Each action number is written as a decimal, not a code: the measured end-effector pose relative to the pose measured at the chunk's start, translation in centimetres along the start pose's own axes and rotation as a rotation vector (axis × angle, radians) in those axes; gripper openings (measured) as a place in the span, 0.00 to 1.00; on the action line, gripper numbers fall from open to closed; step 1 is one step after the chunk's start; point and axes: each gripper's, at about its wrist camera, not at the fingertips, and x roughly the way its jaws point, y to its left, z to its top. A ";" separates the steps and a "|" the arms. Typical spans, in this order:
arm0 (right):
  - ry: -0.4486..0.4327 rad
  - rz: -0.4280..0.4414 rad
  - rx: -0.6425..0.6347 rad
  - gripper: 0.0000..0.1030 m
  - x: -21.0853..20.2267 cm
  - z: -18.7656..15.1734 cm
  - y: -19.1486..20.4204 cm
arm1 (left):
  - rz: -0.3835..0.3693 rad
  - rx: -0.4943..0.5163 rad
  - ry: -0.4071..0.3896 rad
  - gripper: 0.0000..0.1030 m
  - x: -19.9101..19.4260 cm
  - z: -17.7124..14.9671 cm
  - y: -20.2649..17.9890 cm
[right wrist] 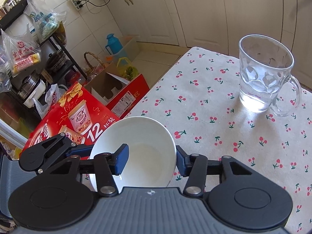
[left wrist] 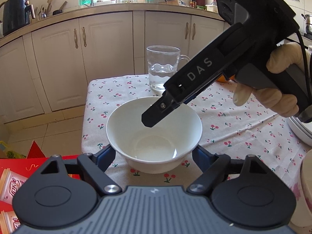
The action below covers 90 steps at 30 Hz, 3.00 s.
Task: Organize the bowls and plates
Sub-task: 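Grasp the rim of the remaining white bowl with the right tool and lift, then lower the held bowl into the two stacked bowls and open the right tool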
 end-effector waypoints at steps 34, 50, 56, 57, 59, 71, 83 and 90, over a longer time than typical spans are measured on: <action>-0.068 -0.027 -0.027 0.55 -13.8 -9.5 4.4 | -0.106 0.111 -0.008 0.83 -10.3 0.0 -9.7; -0.088 -0.060 -0.040 0.55 -18.6 -15.5 6.1 | -0.159 0.148 0.001 0.83 -13.4 -1.7 -14.3; -0.089 -0.061 -0.025 0.55 -19.4 -17.2 5.9 | -0.171 0.162 0.012 0.83 -13.5 -2.2 -15.6; -0.089 -0.060 -0.022 0.55 -19.5 -17.4 5.8 | -0.175 0.165 0.014 0.83 -13.6 -2.3 -15.8; -0.090 -0.062 -0.015 0.55 -19.8 -18.0 5.6 | -0.181 0.169 0.019 0.83 -13.5 -2.3 -16.2; -0.084 -0.092 0.008 0.55 -20.2 -19.8 4.5 | -0.210 0.180 0.057 0.83 -12.4 -2.7 -17.7; -0.085 -0.087 0.019 0.55 -19.7 -20.6 4.1 | -0.216 0.184 0.074 0.83 -12.1 -3.1 -17.7; -0.094 -0.092 0.017 0.56 -19.2 -21.1 4.1 | -0.216 0.181 0.082 0.83 -11.7 -3.3 -17.6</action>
